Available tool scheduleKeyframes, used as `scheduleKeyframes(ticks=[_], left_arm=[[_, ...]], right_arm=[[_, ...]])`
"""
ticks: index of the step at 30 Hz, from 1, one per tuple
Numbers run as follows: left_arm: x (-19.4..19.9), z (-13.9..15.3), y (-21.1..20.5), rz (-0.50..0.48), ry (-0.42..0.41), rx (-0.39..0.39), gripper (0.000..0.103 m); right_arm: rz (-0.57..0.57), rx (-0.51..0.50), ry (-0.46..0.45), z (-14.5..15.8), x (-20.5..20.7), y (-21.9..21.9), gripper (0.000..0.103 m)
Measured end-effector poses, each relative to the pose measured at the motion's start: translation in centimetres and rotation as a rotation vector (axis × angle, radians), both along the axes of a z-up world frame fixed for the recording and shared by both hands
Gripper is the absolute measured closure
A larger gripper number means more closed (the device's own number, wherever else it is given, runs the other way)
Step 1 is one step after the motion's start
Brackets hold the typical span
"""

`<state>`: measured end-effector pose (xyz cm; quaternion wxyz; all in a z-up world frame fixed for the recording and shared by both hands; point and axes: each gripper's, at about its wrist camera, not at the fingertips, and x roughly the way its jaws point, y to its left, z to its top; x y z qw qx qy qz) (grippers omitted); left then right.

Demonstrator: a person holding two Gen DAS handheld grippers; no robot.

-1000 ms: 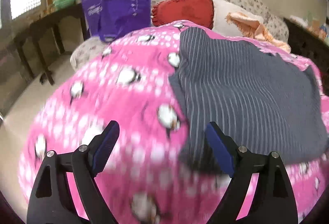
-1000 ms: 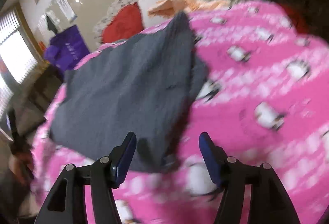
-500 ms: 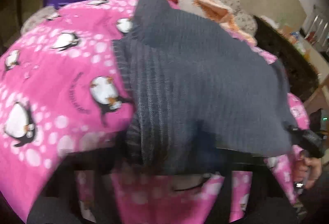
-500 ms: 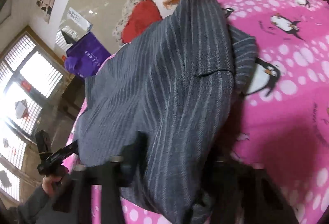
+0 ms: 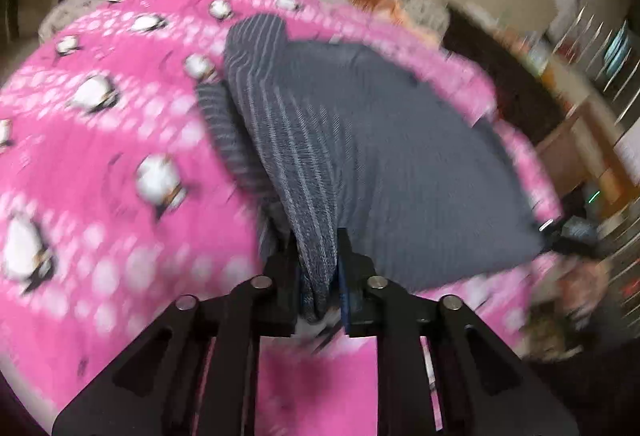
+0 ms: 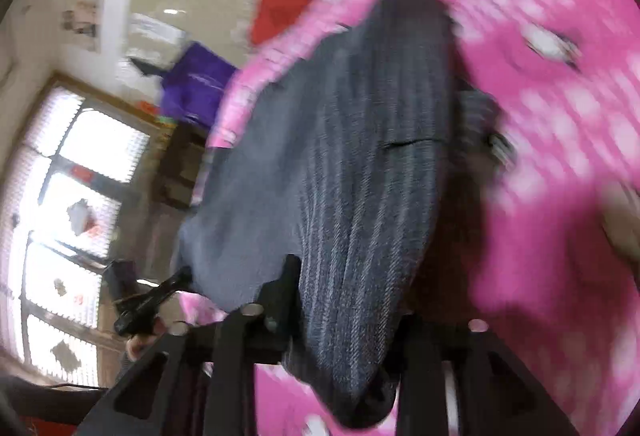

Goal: Fold large clothes

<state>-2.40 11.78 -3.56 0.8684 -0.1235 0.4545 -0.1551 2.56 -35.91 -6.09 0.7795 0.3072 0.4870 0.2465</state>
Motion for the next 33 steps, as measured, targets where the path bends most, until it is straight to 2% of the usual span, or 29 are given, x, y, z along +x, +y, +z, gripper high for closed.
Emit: scheduleKeyframes(ticks=[1, 2, 4, 5, 7, 11, 13, 14, 17, 20, 22, 23, 25, 27, 30, 33], left_arm=[[-0.3, -0.5, 0.2, 0.011, 0.009, 0.012, 0.085], [-0.4, -1.0, 0.5, 0.026, 0.018, 0.007, 0.078], [-0.3, -0.8, 1.6, 0.088, 0.020, -0.028, 0.068], [-0.4, -0.5, 2.0, 0.115, 0.010, -0.037, 0.067], [-0.5, 0.4, 2.6, 0.167, -0.021, -0.038, 0.067], [0.6, 4.1, 1.0, 0.196, -0.169, -0.032, 0.067], [1.4, 5.6, -0.3, 0.186, -0.236, -0.025, 0.067], [2.2, 5.8, -1.1, 0.169, -0.247, -0.025, 0.067], [4.9, 4.5, -3.8, 0.126, -0.227, 0.045, 0.067], [7.0, 1.2, -5.5, 0.131, -0.175, 0.165, 0.067], [7.8, -1.8, -5.7, 0.123, -0.114, 0.202, 0.067], [7.7, -2.4, -5.6, 0.117, -0.134, 0.197, 0.067], [7.6, -2.8, -5.4, 0.119, -0.162, 0.188, 0.067], [7.8, -3.0, -4.9, 0.127, -0.159, 0.155, 0.067], [8.1, -2.9, -3.9, 0.130, -0.143, 0.079, 0.067], [6.8, -1.0, -1.6, 0.177, -0.129, 0.012, 0.067]], right_arm=[[-0.032, -0.028, 0.022, -0.2, -0.4, -0.5, 0.069], [-0.079, -0.051, 0.036, -0.2, -0.7, -1.3, 0.069], [-0.170, -0.106, 0.030, 0.9, -1.1, -2.5, 0.069], [-0.220, -0.162, 0.000, 2.1, -1.2, -3.0, 0.069], [-0.245, -0.281, -0.078, 4.8, -0.9, -2.2, 0.069], [-0.214, -0.575, -0.299, 9.6, 1.2, 4.0, 0.069], [-0.200, -0.625, -0.372, 10.0, 1.8, 5.7, 0.069], [-0.197, -0.650, -0.392, 10.0, 2.9, 7.0, 0.069], [-0.225, -0.733, -0.401, 8.7, 6.7, 9.9, 0.069], [-0.183, -0.761, -0.382, 6.3, 9.9, 11.4, 0.069], [-0.168, -0.853, -0.357, 3.9, 11.9, 11.3, 0.064], [-0.165, -0.874, -0.327, 2.2, 12.7, 10.5, 0.060], [-0.180, -0.791, -0.240, 0.3, 13.6, 8.2, 0.055], [-0.197, -0.764, -0.237, 0.3, 14.0, 7.6, 0.051], [-0.187, -0.815, -0.239, 0.3, 14.2, 8.3, 0.048], [-0.187, -0.807, -0.241, 0.6, 13.9, 8.2, 0.047]])
